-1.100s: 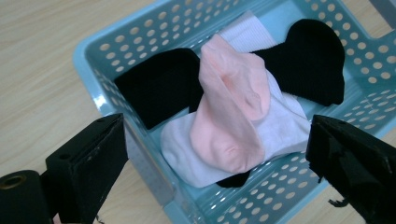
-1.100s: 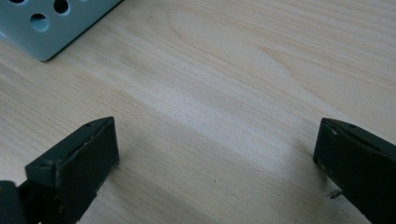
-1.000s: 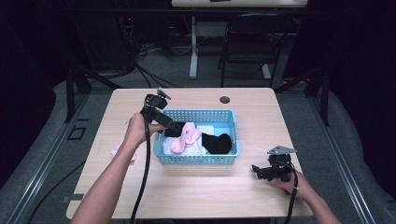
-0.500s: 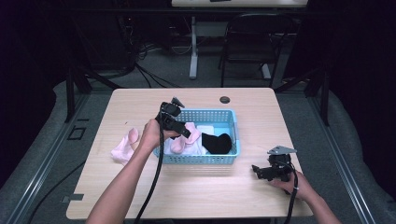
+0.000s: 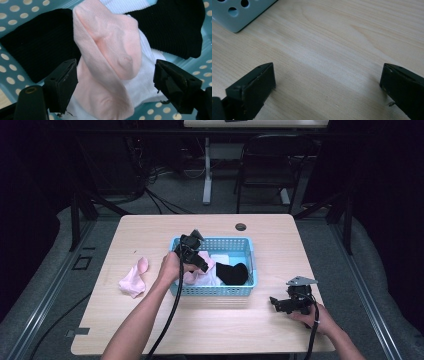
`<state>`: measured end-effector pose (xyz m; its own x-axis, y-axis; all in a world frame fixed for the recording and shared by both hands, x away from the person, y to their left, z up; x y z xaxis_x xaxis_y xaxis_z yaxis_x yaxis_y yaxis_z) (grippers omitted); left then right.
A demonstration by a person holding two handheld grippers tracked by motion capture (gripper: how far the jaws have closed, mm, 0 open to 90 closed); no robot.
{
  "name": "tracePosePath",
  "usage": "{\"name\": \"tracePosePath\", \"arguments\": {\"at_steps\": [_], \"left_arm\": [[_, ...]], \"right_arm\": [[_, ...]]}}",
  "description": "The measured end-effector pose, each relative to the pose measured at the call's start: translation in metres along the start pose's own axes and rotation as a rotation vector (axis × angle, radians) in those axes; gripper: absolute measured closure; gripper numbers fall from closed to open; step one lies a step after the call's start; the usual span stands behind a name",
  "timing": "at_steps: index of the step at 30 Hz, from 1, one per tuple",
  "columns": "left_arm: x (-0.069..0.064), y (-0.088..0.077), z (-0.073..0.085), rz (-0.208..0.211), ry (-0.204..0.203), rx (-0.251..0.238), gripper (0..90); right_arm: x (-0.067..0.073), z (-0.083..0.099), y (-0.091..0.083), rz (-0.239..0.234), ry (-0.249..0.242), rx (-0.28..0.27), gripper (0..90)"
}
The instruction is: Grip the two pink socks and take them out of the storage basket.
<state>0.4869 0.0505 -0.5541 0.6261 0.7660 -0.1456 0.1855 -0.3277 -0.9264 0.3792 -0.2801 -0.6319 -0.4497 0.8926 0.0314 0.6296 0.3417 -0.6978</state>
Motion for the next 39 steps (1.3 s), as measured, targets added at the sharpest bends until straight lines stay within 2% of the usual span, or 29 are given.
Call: {"name": "tracePosePath", "arguments": {"at_steps": [5,10,16,20,22,28,34,39], "left_arm": [[0.003,0.01,-0.001,-0.012,-0.025,0.03,27.4],[0.003,0.017,0.0,-0.029,-0.027,0.059,38.2],[0.003,0.021,0.002,-0.044,-0.025,0.072,59.9],[0.006,0.019,0.003,-0.056,-0.023,0.052,75.1],[0.008,0.017,0.005,-0.06,-0.024,0.034,79.6],[0.013,0.007,0.009,-0.055,-0.027,-0.024,81.4],[0.015,-0.016,0.01,-0.07,-0.004,-0.093,81.3],[0.015,-0.028,0.011,-0.075,0.004,-0.116,81.4]], "right_arm": [[0.0,0.0,0.0,-0.001,-0.002,0.002,0.0],[0.0,0.0,0.0,-0.001,-0.003,0.002,0.0],[0.0,0.0,0.0,-0.002,-0.003,0.002,0.0],[0.0,0.0,0.0,-0.002,-0.003,0.002,0.0],[0.0,0.0,0.0,-0.002,-0.004,0.002,0.0],[0.0,0.001,-0.001,-0.001,-0.005,0.005,0.0],[0.0,0.0,0.0,-0.003,-0.004,0.003,0.0],[0.0,0.001,-0.001,-0.001,-0.006,0.005,0.0]]}}
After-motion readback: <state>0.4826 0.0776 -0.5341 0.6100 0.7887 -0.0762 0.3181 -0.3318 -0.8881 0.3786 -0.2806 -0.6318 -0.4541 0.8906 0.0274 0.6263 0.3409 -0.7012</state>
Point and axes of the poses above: each handheld gripper's, and its own axes: y roughly forward along the jaws, z roughly out of its underside, x roughly to its left, the point moved 6 cm from there along y, roughly forward along the jaws, and after that the axes turned 2 degrees about y, right-handed, at the moved point
